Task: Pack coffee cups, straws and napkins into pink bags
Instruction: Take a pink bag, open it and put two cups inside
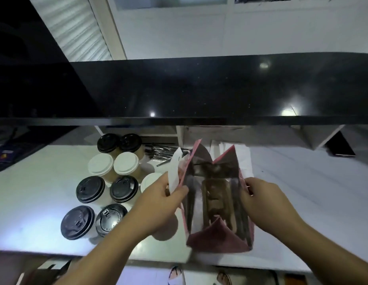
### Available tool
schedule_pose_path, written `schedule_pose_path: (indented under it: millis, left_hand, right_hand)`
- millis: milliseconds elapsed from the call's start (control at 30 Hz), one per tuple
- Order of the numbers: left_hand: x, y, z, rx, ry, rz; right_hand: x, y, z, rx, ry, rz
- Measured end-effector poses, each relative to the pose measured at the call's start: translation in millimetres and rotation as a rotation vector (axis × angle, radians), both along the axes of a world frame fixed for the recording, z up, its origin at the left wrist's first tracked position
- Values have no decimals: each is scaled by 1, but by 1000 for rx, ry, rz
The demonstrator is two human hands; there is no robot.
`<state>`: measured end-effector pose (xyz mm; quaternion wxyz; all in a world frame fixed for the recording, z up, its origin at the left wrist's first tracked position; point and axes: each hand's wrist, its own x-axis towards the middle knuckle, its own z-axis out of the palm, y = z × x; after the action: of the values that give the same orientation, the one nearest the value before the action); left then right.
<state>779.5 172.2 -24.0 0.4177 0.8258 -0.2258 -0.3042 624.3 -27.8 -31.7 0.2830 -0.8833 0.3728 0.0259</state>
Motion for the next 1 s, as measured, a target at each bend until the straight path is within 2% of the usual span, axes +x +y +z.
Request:
schedule_pose_path:
  millis: [100, 167, 233, 333, 400, 467, 633, 733, 833, 900, 1000]
  left_hand:
    - [19, 18, 8, -28, 123, -280]
    - [36, 27, 8, 39, 108, -415]
    - [57, 30, -1, 121, -22, -443]
    - [86, 20, -27, 323, -423, -426]
    - [98, 11, -46, 468, -576, -467]
    - [104, 3, -65, 577, -612, -514]
    - [115, -4, -87, 732, -537, -536]
    - [112, -6, -77, 743, -549, -515]
    - [104, -10, -36, 691, -542, -445]
    - [99, -13, 4, 590, -550, -378]
    - [85, -11, 65, 403, -688, -283]
  right_hand:
    - [5, 3, 8, -3, 30, -7]
    - [5, 5, 9, -20, 65, -28]
    - [4, 7, 7, -9, 76, -65]
    - [0, 11, 6, 6, 55, -114]
    - [-2, 15, 7, 28, 48, -141]
    - [-3, 18, 9, 27, 38, -150]
    - [-2, 15, 9, 16, 12, -122]
    - [-2, 11, 7, 10, 5, -104]
    - [-4, 10, 6, 20, -29, -108]
    - [-6, 7, 3, 39, -59, -103]
    - [-10, 2, 0, 58, -72, -87]
